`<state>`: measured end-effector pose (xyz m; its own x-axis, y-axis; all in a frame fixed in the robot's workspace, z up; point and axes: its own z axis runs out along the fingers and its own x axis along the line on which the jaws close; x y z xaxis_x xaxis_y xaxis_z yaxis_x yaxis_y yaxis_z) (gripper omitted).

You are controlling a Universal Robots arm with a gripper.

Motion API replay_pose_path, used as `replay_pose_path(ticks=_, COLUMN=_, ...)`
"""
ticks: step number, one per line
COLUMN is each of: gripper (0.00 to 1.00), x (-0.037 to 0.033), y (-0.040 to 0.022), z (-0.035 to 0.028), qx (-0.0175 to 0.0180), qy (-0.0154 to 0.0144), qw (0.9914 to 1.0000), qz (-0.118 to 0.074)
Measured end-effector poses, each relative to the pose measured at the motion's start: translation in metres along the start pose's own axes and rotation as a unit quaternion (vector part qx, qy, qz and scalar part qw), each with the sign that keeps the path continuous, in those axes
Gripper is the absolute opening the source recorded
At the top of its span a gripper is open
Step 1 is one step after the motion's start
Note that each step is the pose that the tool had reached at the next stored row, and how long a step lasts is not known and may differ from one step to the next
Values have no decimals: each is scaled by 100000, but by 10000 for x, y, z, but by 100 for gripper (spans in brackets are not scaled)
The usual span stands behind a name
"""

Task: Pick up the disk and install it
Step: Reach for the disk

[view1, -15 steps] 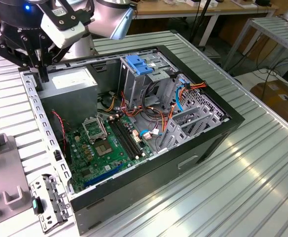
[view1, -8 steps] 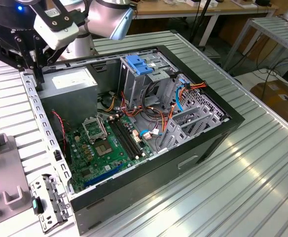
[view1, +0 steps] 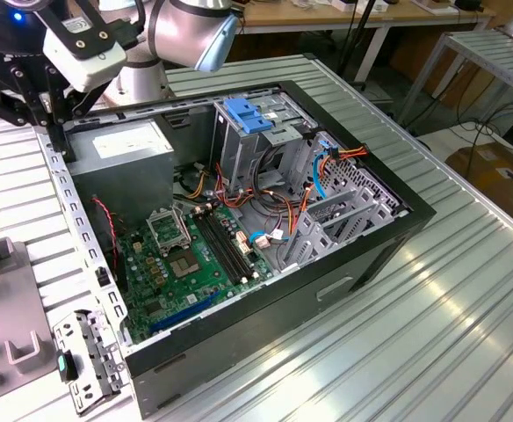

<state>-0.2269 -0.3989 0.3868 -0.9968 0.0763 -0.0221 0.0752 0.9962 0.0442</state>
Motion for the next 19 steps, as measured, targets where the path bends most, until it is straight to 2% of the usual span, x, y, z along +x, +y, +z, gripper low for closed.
replay_pose_path(ticks=19, gripper=11, x=282, y=-22, z=12, qx=8, qy=103, qw=100000, qz=1)
